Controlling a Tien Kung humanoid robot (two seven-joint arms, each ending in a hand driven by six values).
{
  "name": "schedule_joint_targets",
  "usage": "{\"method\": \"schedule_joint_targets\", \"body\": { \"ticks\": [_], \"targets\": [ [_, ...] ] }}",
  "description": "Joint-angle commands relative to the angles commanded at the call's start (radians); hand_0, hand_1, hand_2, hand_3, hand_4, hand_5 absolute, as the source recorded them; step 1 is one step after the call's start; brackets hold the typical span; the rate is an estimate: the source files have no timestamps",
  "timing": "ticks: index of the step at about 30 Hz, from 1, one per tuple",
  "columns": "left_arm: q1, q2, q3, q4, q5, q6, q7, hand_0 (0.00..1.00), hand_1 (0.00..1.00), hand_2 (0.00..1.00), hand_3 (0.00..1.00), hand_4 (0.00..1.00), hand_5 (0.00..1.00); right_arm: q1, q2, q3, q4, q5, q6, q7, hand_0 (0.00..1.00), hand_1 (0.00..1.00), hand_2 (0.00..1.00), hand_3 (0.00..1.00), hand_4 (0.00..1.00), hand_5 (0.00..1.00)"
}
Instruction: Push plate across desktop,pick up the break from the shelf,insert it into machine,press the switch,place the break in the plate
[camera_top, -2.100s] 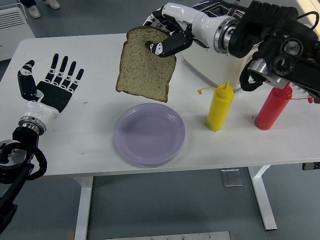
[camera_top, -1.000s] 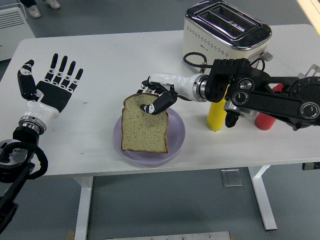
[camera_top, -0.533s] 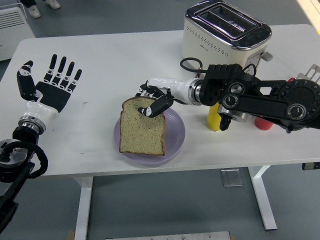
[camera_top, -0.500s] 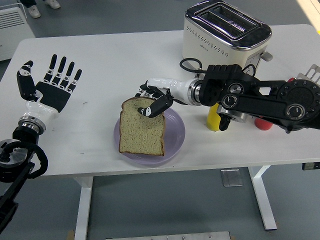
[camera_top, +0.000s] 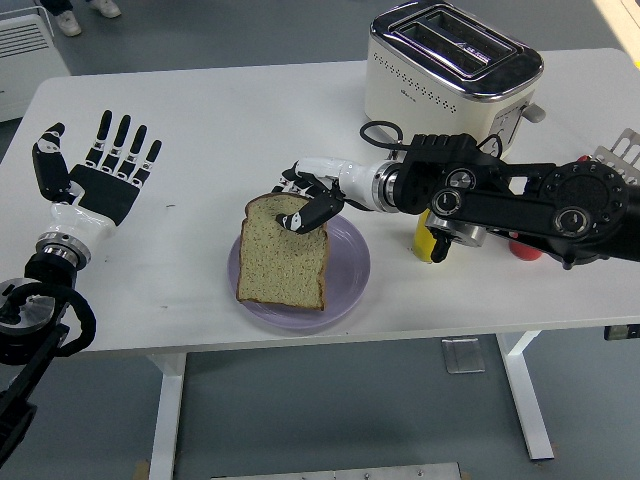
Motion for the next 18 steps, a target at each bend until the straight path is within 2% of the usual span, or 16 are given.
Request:
{"method": "schedule_joint_targets", "body": {
  "ticks": [1,6,7,12,13,18],
  "targets": [
    [0.0,0.0,0.0,0.001,0.001,0.0,0.0,0.822,0.753,0.726,0.694,0.627,0.998,0.0,0.001,-0.001,-0.002,0.001,0.001,0.001,0.221,0.446,0.492,0.485,0.34,0.002],
    [0.001,0.0,-0.001,0.005,0.005,-0.001,-0.003,0.822,0.753,0.726,0.694,0.627,0.998,0.0,0.003,-0.006,-0.008,0.003,0.009,0.004,0.221,0.446,0.492,0.485,0.34,0.002],
    [0.001,0.0,0.0,0.005,0.006,-0.001,-0.003,0.822,0.753,0.726,0.695,0.627,0.998,0.0,0.003,-0.006,-0.008,0.003,0.011,0.003,0.237,0.451,0.487,0.476,0.476,0.034],
    [0.0,0.0,0.001,0.009,0.011,-0.002,-0.005,0.822,0.753,0.726,0.695,0.627,0.998,0.0,0.004,-0.007,-0.012,0.009,0.033,0.0,0.237,0.451,0.487,0.476,0.476,0.034],
    [0.0,0.0,0.0,0.012,0.012,-0.002,-0.006,0.823,0.753,0.726,0.694,0.628,0.998,-0.001,0.003,-0.008,-0.013,0.01,0.04,-0.001,0.268,0.494,0.527,0.49,0.69,0.225],
    [0.0,-0.004,-0.006,0.035,0.028,-0.004,-0.007,0.823,0.753,0.726,0.694,0.628,0.998,-0.002,0.001,-0.013,-0.017,0.003,0.075,-0.002,0.268,0.494,0.527,0.49,0.69,0.225]
  ]
}}
